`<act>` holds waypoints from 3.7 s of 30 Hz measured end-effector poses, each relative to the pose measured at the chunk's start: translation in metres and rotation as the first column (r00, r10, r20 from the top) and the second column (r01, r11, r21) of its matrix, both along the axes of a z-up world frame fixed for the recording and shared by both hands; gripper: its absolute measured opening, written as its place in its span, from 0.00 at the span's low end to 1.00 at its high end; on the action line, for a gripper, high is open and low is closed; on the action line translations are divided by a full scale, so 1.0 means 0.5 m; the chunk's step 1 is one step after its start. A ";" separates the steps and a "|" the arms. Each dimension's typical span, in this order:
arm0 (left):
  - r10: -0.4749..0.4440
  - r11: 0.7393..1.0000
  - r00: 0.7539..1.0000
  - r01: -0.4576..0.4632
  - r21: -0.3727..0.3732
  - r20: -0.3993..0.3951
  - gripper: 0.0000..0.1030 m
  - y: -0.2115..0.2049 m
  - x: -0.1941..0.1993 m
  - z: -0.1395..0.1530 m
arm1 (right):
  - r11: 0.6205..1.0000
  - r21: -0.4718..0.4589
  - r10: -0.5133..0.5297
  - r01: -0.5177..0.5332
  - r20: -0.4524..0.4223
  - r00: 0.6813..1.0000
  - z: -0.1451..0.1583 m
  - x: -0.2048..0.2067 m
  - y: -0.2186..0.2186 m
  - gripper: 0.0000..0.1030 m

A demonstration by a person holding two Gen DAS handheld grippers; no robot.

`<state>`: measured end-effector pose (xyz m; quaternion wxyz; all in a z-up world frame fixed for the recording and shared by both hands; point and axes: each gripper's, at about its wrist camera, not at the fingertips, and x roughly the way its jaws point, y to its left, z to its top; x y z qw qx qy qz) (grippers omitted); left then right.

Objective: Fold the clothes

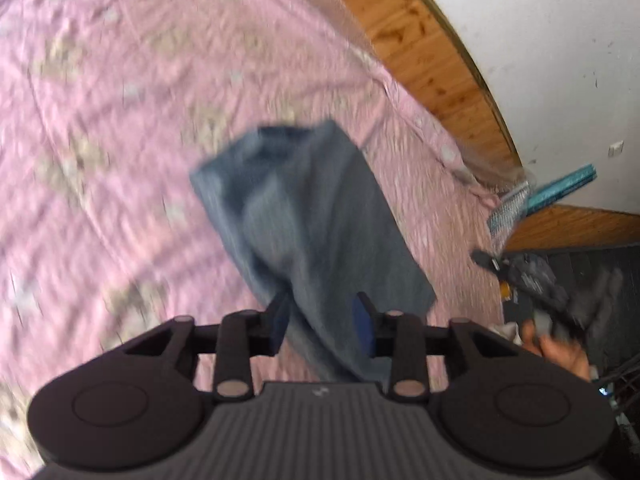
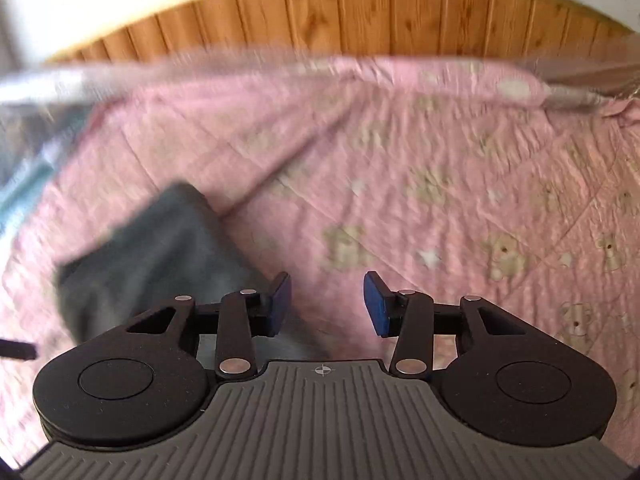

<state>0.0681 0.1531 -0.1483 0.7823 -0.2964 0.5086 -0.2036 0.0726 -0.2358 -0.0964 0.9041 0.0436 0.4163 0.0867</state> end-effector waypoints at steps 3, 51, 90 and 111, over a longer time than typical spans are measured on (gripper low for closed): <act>-0.021 1.000 0.999 0.022 0.011 -0.045 0.42 -0.018 0.072 -0.033 | 0.993 -0.013 0.115 -0.115 0.008 0.993 -0.014 -0.048 0.130 0.44; -0.215 0.955 0.976 0.207 0.210 0.016 0.52 0.072 0.141 0.007 | 0.996 -0.091 -0.004 -0.011 -0.160 0.987 -0.094 -0.235 0.157 0.38; -0.163 0.987 0.981 0.161 -0.027 -0.105 0.74 0.061 0.274 -0.108 | 0.433 0.675 -0.419 0.598 -0.437 0.796 -0.308 -0.277 -0.045 0.68; -0.013 0.987 0.988 -0.013 -0.161 -0.156 0.80 0.085 0.318 -0.157 | 0.354 0.735 -0.393 0.579 -0.445 0.805 -0.316 -0.197 -0.034 0.70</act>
